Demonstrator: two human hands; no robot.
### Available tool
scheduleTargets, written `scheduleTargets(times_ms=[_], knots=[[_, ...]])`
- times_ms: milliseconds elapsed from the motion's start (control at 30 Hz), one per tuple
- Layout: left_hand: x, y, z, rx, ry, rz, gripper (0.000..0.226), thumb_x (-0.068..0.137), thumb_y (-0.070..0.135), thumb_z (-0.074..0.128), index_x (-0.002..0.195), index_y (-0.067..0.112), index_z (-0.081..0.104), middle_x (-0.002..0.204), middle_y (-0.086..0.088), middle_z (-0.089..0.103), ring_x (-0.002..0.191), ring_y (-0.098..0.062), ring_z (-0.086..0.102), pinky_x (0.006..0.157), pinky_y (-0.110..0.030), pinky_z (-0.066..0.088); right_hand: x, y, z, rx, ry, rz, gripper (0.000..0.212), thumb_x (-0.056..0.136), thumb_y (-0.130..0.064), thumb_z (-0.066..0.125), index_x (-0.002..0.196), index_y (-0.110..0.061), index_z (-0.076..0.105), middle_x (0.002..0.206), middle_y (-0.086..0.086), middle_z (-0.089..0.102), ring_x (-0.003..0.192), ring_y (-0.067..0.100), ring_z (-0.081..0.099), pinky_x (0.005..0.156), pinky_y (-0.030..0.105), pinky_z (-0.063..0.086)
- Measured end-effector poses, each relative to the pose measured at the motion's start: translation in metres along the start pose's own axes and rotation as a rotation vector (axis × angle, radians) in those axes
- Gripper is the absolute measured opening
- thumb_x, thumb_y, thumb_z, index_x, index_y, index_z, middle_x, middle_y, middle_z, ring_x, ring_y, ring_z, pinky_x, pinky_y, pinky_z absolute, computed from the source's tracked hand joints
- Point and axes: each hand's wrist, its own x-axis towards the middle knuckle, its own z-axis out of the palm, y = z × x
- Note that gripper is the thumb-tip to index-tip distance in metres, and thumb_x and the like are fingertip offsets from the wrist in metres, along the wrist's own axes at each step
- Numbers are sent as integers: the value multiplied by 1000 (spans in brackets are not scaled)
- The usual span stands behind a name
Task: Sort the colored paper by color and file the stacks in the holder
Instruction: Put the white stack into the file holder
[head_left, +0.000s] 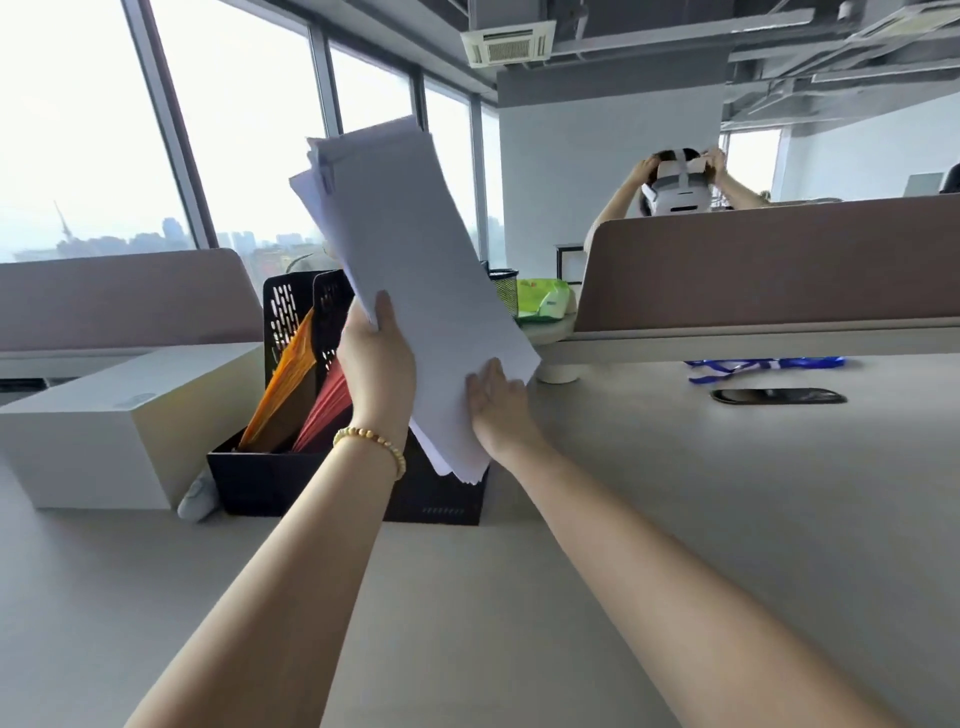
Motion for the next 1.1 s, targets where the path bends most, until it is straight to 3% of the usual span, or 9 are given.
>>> scheduleTargets(times_ms=[133,300,500,667,700,800,933,1033,1100], knots=[[24,-13,-22,56,88,-9,31,102,25,33,119,11,55,96,4,55,84,-12,52,52,-13,36,21,-16,32,123,-52,-5,50,100,-41,27,144,-19,22,140,16,25,121,34,43,93,34,37],[47,-26,-49,65,173,-13,31,102,26,34,120,12,55,100,4,56,89,-14,53,70,-20,38,31,-35,65,184,-157,-84,45,100,-39,28,139,-16,26,132,12,29,110,29,45,86,29,34],[54,-35,-39,48,160,-12,29,101,26,35,116,13,55,98,4,58,84,-12,53,55,-14,37,46,-35,69,133,-170,-78,25,99,-38,28,109,-16,35,116,15,41,105,29,45,90,40,38],[43,-36,9,-14,74,-22,24,101,27,36,107,18,58,86,9,60,73,0,56,58,-12,42,58,-13,42,88,-166,-97,38,102,-30,27,134,-12,36,121,10,52,117,26,49,101,36,34],[41,-36,18,-19,49,-14,22,101,28,36,102,20,57,80,11,58,68,2,54,59,-13,44,58,-9,37,104,-187,-72,37,103,-27,28,136,-12,36,112,2,56,106,18,55,95,27,37],[39,-44,42,-8,-38,0,22,101,24,35,93,18,54,73,2,57,63,-12,51,61,-26,44,64,9,28,116,-152,-75,12,101,-19,36,99,-28,44,74,-13,42,69,3,43,72,18,35],[19,-66,56,124,-148,18,29,97,7,37,111,18,59,77,4,58,63,-5,50,52,-4,37,72,31,24,203,-150,-42,41,97,-17,38,137,-26,45,128,-11,53,119,7,48,103,24,38],[9,-83,54,152,-168,-2,35,94,6,38,119,19,59,81,3,60,63,-2,49,52,-1,35,65,33,12,239,-147,-61,47,94,-4,35,134,-24,51,123,-17,53,114,-3,45,91,5,36],[10,-90,51,173,-161,-5,45,91,1,35,123,23,58,84,1,62,62,-1,48,52,-2,35,62,32,8,249,-155,-88,50,94,1,34,135,-22,50,131,-13,51,123,2,44,103,15,36]])
